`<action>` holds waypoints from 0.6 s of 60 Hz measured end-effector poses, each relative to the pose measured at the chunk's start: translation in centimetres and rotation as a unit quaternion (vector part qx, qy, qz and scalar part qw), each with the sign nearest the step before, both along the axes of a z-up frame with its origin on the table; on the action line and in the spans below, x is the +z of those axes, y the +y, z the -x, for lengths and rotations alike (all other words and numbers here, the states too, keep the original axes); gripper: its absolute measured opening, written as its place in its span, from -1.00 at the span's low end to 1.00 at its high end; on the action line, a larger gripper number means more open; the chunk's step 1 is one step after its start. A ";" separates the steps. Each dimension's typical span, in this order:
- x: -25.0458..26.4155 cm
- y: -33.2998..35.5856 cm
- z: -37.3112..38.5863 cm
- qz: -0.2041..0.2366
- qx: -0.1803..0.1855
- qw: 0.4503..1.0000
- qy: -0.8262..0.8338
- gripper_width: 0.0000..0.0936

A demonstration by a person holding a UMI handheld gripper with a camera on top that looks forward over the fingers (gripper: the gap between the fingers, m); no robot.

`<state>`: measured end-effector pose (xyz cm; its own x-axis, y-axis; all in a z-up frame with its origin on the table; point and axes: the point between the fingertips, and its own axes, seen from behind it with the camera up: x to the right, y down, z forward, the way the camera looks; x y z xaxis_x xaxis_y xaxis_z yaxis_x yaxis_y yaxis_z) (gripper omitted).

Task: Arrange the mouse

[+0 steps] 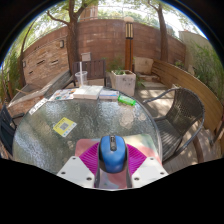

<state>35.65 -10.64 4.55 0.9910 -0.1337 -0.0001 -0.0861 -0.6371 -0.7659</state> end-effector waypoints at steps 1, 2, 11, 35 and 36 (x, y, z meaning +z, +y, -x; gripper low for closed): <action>-0.8 -0.2 -0.3 0.006 0.001 1.000 -0.001 -0.23; -1.5 -0.5 -0.7 0.012 0.002 1.000 -0.002 -0.22; -5.9 -1.8 -1.2 0.047 0.019 0.999 0.008 0.07; 6.0 -8.0 0.3 -0.013 0.005 0.999 -0.037 0.81; 6.9 -8.8 0.4 -0.016 0.005 0.999 -0.038 0.82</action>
<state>35.24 -19.43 11.43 0.9895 -0.1260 0.0712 -0.0211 -0.6121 -0.7905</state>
